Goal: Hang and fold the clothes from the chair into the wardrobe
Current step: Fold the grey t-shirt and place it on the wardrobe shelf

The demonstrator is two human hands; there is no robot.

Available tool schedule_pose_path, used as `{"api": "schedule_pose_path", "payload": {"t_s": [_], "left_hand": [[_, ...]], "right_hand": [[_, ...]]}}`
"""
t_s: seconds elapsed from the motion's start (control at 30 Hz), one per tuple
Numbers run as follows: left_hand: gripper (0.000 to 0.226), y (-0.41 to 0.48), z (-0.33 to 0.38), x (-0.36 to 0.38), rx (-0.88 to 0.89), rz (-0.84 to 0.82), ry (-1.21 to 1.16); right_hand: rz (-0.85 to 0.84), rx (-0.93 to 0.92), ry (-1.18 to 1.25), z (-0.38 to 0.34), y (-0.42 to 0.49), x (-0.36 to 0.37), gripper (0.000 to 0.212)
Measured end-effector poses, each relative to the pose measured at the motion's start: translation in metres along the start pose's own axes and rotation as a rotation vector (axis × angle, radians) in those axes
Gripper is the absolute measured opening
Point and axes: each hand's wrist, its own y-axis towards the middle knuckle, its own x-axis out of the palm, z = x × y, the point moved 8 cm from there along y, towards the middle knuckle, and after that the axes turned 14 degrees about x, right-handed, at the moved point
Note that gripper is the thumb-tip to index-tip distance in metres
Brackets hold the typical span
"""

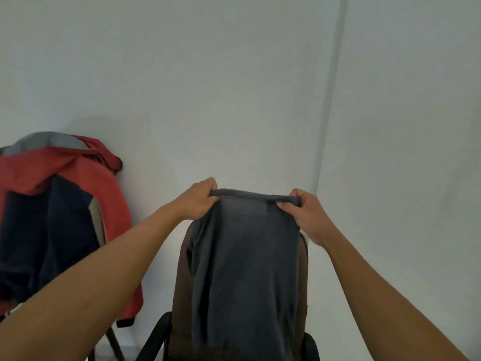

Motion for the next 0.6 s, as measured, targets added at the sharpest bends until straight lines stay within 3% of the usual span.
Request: {"api": "schedule_pose_path", "payload": {"t_s": [0.1, 0.2, 0.23, 0.3, 0.37, 0.4, 0.47, 0.6], "left_hand": [[0.03, 0.011, 0.016, -0.018, 0.005, 0.05, -0.064], [0.036, 0.016, 0.031, -0.038, -0.045, 0.16, -0.371], [0.038, 0.016, 0.036, -0.04, -0.079, 0.134, -0.494], [0.044, 0.012, 0.047, -0.029, -0.138, -0.098, -0.617], [0.041, -0.002, 0.056, -0.008, -0.185, -0.418, -0.55], [0.039, -0.007, 0.055, 0.0, -0.207, -0.503, -0.511], [0.034, -0.007, 0.052, 0.006, -0.235, -0.483, -0.499], [0.026, 0.003, 0.047, 0.002, -0.227, -0.25, -0.692]], "right_hand": [[0.148, -0.136, -0.093, -0.043, 0.005, -0.028, 0.025], [0.288, -0.226, -0.162, -0.078, 0.006, -0.058, 0.03], [0.327, -0.239, -0.176, -0.087, 0.004, -0.067, 0.034], [0.348, -0.211, -0.189, -0.1, 0.002, -0.078, 0.044], [0.279, -0.084, -0.106, -0.1, 0.003, -0.079, 0.05], [0.22, -0.008, -0.041, -0.096, 0.003, -0.077, 0.05], [0.068, 0.147, 0.082, -0.082, 0.0, -0.07, 0.049], [-0.19, 0.303, 0.34, -0.059, -0.009, -0.062, 0.044]]}}
